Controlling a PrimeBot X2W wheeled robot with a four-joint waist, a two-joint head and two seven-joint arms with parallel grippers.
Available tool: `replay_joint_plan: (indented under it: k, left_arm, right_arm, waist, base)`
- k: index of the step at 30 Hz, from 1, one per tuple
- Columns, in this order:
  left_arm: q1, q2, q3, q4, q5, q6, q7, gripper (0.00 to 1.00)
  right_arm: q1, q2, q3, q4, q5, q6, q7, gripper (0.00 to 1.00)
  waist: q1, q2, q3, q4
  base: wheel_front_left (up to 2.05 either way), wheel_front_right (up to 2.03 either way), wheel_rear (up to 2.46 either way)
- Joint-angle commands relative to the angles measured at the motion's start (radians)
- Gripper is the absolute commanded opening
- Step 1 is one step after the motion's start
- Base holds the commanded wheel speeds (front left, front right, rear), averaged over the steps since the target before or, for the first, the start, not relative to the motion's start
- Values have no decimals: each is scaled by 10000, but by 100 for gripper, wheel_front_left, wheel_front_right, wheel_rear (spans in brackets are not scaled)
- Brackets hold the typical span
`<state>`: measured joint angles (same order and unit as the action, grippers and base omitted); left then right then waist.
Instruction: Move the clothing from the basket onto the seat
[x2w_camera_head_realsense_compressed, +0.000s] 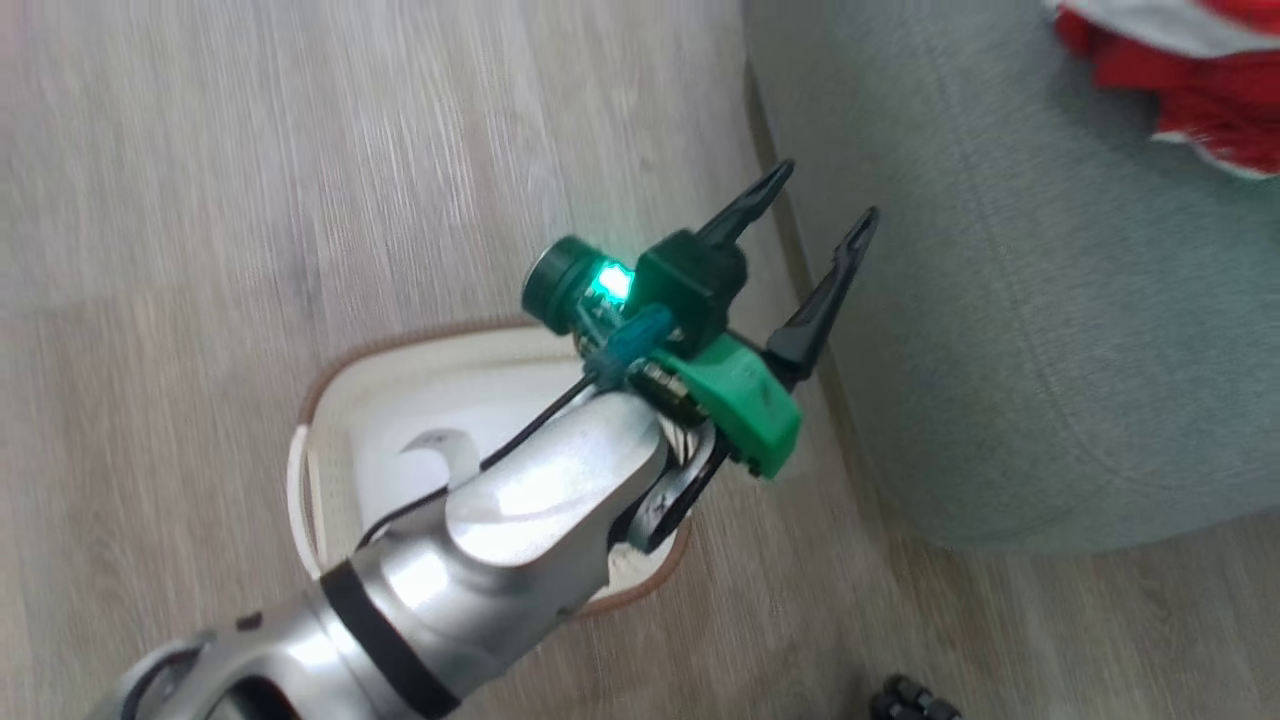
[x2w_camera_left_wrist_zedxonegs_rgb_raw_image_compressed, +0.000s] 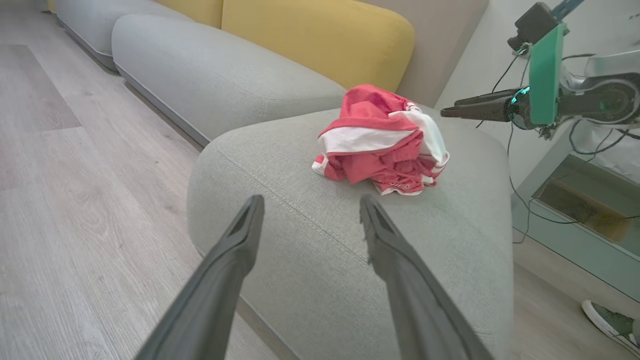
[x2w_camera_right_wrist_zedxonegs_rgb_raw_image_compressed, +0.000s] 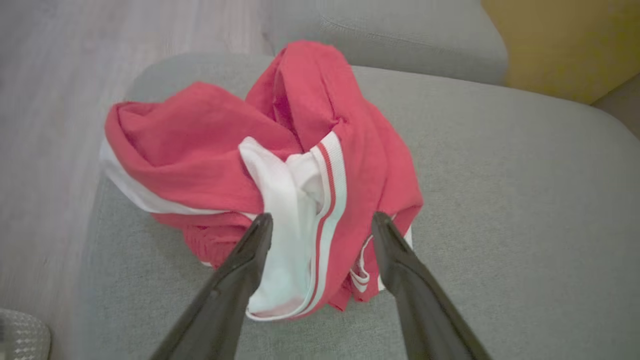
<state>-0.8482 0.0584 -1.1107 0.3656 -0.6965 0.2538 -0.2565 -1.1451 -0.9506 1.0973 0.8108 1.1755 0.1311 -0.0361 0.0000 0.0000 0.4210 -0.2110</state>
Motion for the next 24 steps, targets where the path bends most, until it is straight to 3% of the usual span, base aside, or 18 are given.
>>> replay_joint_plan:
  k: [1,12,24]
  left_arm:
    - [-23,-70,359,-246,111,-66,-52,100]
    - [1761,474,1906,-861,540,-517,-52,100]
    - [3177,1288,3248,-1865,911,-506,-53,100]
  right_arm:
    - [37,-569,102,-51,63,-4,6,100]
    - [-327,-886,926,-1225,850,-4,-1287,100]
    - [486,-1023,1189,-2282,1110,-4,-2195,100]
  waist:
    - [0,0,-597,-191]
    - [0,0,-2363,-380]
    - [0,0,-3432,125]
  base:
    - [0,0,0]
    - [0,0,0]
    - [0,0,0]
